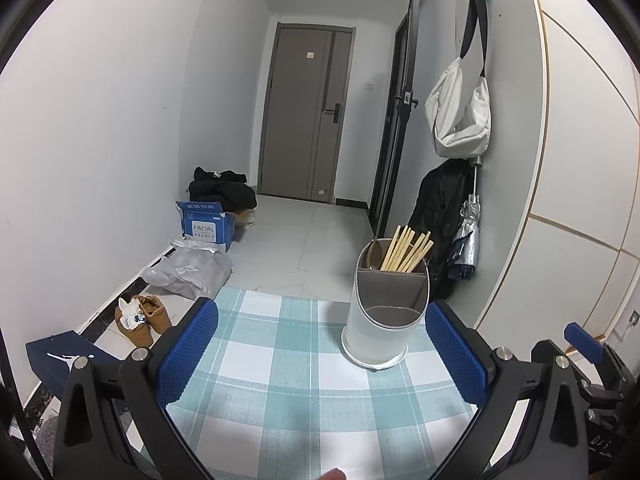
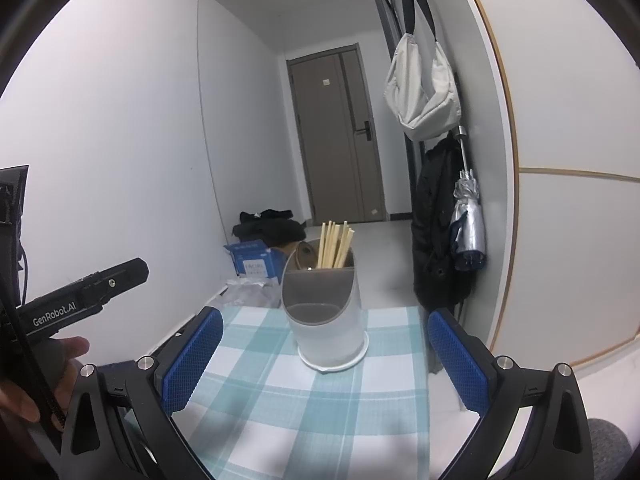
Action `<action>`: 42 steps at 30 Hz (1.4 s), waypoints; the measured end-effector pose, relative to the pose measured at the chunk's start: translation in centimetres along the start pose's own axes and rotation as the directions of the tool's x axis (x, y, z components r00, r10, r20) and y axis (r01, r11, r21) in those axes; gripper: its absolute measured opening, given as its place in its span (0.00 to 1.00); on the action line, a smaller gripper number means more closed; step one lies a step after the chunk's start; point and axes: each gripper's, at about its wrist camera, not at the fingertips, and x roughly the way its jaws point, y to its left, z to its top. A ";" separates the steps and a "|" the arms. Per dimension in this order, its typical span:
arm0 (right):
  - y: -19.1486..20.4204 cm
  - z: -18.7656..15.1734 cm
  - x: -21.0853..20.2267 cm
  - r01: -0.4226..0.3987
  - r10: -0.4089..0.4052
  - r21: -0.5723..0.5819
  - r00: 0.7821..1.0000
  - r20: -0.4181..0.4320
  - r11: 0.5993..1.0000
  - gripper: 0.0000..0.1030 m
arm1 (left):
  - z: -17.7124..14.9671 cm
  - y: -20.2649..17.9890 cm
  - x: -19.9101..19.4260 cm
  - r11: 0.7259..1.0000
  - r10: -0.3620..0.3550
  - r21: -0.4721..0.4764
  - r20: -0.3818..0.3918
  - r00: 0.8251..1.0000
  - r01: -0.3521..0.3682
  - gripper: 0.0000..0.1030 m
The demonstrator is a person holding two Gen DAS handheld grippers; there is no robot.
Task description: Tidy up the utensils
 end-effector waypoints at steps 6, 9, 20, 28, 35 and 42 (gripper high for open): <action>-0.1 0.0 0.0 0.003 -0.003 0.007 1.000 -0.001 1.000 1.00 | 0.0 0.1 0.0 1.000 0.010 0.001 0.001 1.000 -0.010 0.99; -0.1 -0.1 0.1 0.003 -0.003 0.010 1.000 -0.006 1.000 1.00 | 0.0 0.1 -0.1 1.000 0.024 0.001 0.002 1.000 -0.024 0.99; -0.1 -0.1 0.0 0.002 -0.002 0.012 1.000 -0.007 1.000 1.00 | 0.1 0.4 -0.1 0.999 0.027 -0.028 0.016 1.000 -0.027 0.99; -0.1 -0.1 0.0 0.001 -0.001 0.013 1.000 -0.006 1.000 1.00 | 0.1 0.1 -0.1 1.000 0.029 -0.009 0.016 0.999 -0.029 0.99; -0.2 -0.1 0.0 0.003 -0.003 0.015 1.000 -0.003 1.000 1.00 | -0.1 0.1 -0.1 1.000 0.022 -0.006 0.012 1.000 -0.022 0.99; -0.2 -0.1 0.0 0.002 -0.002 0.015 1.000 -0.003 1.000 1.00 | -0.1 0.0 -0.3 1.000 0.010 0.003 0.007 1.000 -0.010 0.99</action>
